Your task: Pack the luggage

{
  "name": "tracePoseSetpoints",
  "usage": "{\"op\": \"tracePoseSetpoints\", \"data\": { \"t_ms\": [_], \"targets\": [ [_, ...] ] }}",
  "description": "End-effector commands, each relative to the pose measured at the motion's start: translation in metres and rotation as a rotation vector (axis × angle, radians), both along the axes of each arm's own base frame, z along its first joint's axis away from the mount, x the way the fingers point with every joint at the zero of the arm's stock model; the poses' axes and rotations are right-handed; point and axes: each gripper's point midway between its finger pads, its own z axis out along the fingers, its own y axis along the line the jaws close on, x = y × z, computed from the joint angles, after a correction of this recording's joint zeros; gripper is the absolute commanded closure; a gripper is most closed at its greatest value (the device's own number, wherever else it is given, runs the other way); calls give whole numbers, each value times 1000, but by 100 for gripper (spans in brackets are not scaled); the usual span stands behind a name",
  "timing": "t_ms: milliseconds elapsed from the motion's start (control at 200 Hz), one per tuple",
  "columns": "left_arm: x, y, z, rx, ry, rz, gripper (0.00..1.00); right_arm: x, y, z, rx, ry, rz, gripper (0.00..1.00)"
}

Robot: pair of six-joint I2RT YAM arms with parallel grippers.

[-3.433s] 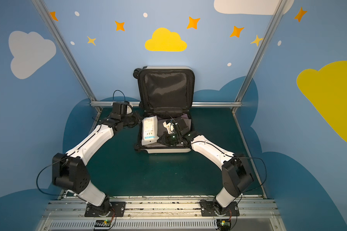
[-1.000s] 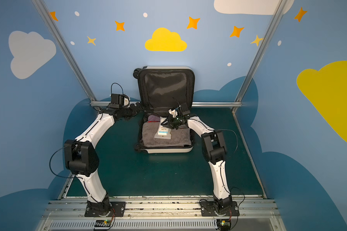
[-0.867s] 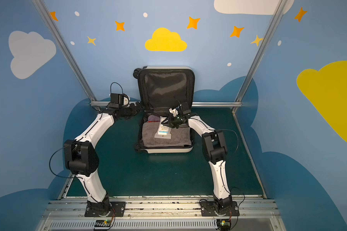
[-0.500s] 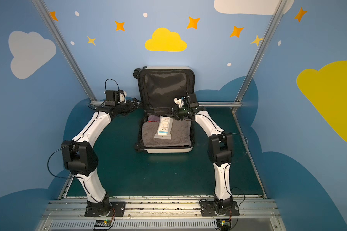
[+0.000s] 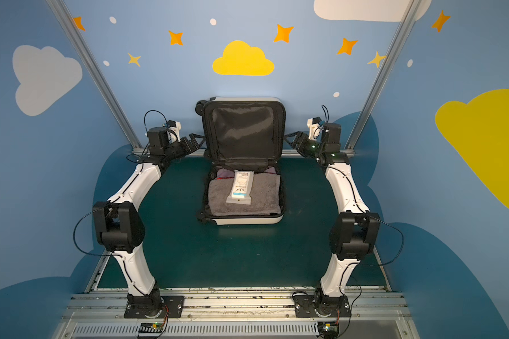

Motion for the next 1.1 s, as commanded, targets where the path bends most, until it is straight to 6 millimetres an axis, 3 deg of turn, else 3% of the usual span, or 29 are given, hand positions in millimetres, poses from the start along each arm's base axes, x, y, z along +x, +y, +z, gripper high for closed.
{"op": "tracePoseSetpoints", "data": {
  "t_ms": [0, 395, 601, 1096],
  "targets": [
    [12, -5, 30, -14, -154, -32, 2, 20, -19, 9, -16, -109, -85, 32],
    [36, -8, 55, -64, -346, -39, 10, 63, -14, 37, 21, -356, -19, 31],
    [53, -9, 55, -127, -413, -39, 17, 84, -10, 37, 34, -393, -1, 30],
    [80, -15, 62, -206, -503, -52, 33, 88, -15, 44, 148, -408, 25, 30]
  ]
}}
